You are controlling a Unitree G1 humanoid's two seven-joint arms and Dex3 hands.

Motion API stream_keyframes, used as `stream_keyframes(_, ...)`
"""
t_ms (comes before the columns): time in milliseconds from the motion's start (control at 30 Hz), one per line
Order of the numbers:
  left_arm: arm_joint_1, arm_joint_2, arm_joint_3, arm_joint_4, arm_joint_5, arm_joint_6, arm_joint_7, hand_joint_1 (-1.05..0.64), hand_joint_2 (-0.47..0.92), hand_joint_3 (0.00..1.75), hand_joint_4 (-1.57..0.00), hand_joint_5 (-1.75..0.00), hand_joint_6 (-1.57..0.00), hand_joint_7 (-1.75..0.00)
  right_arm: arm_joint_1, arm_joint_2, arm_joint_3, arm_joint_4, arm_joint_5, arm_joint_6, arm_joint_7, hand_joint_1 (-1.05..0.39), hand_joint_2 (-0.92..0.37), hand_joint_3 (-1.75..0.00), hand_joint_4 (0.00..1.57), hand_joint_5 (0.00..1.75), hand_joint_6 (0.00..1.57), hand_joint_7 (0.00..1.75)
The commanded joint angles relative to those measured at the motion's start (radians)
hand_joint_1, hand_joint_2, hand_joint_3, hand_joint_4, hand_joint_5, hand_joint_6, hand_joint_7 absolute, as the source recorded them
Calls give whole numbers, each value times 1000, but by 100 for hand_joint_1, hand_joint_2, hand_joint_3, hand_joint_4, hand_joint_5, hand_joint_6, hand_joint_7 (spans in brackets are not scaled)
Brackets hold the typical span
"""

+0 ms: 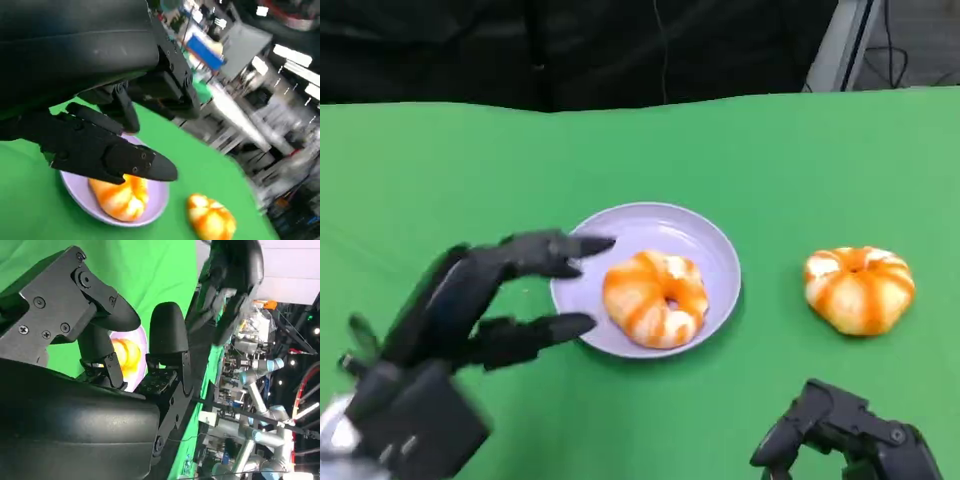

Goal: Grasp the bread from the table and place it into the plate.

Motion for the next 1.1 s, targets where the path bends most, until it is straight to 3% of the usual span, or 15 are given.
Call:
stream_keyframes(33, 124, -65, 47, -26, -85, -114, 38, 4, 67, 66, -86, -119, -103, -59, 3, -8, -10, 4, 5, -15, -1, -9, -33, -134, 72, 163, 77, 137)
stream_keyframes(67, 151, -78, 52, -28, -89, -139, 43, 10, 54, 101, -90, -133, -101, -81, 3, -8, -10, 3, 5, -13, -1, -9, -33, -134, 72, 162, 76, 137)
stream_keyframes(100, 167, -87, 56, -29, -92, -156, 43, 12, 50, 115, -91, -140, -99, -94, 4, -9, -10, 2, 5, -12, -1, -9, -33, -134, 72, 162, 76, 137)
stream_keyframes(133, 204, -101, 57, -40, -112, -173, 41, 13, 47, 123, -92, -143, -97, -101, 4, -9, -10, 1, 6, -10, 0, -9, -33, -134, 72, 162, 76, 136)
stream_keyframes(167, 234, -113, 58, -51, -129, -185, 38, 12, 46, 130, -91, -155, -91, -122, 5, -9, -9, 0, 7, -8, 1, -9, -33, -134, 72, 162, 76, 136)
stream_keyframes(200, 259, -123, 59, -60, -145, -195, 35, 11, 45, 132, -91, -160, -88, -132, 5, -9, -9, -1, 9, -7, 2, -9, -33, -134, 72, 162, 77, 136)
stream_keyframes(300, 334, -140, 52, -83, -218, -198, 8, 7, 46, 134, -87, -170, -79, -150, 3, -11, -12, 2, 5, -13, 1, -10, -33, -135, 72, 162, 77, 136)
stream_keyframes(500, 416, -160, 42, -138, -283, -145, -20, 5, 49, 130, -84, -175, -74, -161, 3, -15, -19, 1, 13, -14, 7, -10, -33, -135, 73, 161, 77, 136)
stream_keyframes(633, 436, -156, 30, -184, -362, -39, -58, 4, 48, 127, -84, -175, -72, -168, 1, -23, -36, 2, 18, -15, 14, -10, -33, -134, 72, 161, 77, 135)
stream_keyframes(800, 426, -151, 49, -190, -385, 6, -94, 7, 44, 136, -85, -175, -74, -168, -5, -13, -37, 10, 21, -18, 14, -9, -32, -132, 72, 161, 78, 135)
stream_keyframes(1100, 424, -161, 67, -180, -387, 30, -110, 4, 41, 136, -83, -175, -72, -170, -5, -6, -30, 11, 4, -24, 7, -8, -36, -129, 72, 161, 77, 135)
